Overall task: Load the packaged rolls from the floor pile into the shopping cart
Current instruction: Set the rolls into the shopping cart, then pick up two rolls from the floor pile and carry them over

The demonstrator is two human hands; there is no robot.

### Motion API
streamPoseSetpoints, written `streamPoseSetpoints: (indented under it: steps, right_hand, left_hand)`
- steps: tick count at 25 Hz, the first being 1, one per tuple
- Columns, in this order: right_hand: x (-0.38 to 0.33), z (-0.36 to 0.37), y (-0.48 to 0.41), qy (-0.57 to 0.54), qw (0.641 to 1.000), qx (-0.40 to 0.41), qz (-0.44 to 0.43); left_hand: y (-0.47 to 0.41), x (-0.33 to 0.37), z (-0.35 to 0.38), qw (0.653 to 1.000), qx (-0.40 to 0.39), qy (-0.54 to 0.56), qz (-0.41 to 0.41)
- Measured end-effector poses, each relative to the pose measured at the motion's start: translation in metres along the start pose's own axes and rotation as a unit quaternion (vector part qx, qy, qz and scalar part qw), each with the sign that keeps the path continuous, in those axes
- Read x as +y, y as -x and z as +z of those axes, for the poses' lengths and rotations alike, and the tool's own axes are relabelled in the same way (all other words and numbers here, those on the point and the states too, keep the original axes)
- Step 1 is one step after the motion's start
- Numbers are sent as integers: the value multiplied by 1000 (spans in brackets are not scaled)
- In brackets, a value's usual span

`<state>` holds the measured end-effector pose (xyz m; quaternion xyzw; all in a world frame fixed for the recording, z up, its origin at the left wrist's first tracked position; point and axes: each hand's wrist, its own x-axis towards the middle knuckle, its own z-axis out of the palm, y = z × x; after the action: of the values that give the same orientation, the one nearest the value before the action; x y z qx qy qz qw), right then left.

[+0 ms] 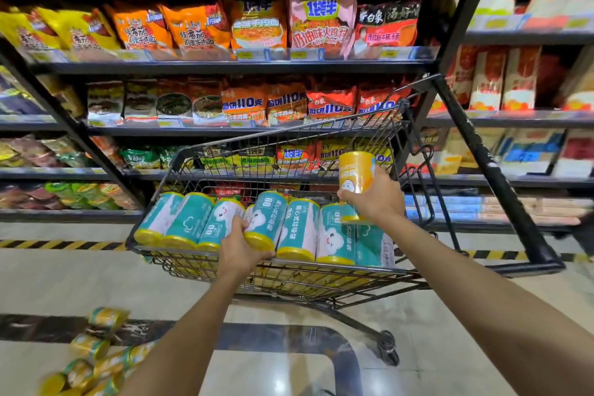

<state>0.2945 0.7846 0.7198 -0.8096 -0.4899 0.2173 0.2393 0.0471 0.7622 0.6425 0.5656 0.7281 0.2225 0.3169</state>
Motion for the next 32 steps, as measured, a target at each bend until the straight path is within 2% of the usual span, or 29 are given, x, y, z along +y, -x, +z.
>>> streamPoseSetpoints:
  steps: [7, 12, 18, 25, 30, 32]
  right_hand:
    - [-13, 3, -22, 25, 1000, -9, 2]
    - [-31, 21, -49, 29, 999, -41, 13]
    - [-38, 59, -106, 32, 996, -62, 60]
    - [-41, 133, -180, 46, 979, -107, 166]
    - [-31, 226, -204, 63, 967, -186, 165]
    - [-21, 266, -202, 53, 957, -212, 193]
  left_hand:
    - [-12, 8, -21, 999, -45, -1, 7]
    - [-58, 35, -30, 987, -59, -140, 55]
    - [-143, 73, -15, 943, -73, -280, 165]
    - [-245, 79, 2, 936, -106, -280, 182]
    - [-290, 56, 15, 933, -120, -278, 192]
    - [-301, 41, 25, 936, -129, -261, 199]
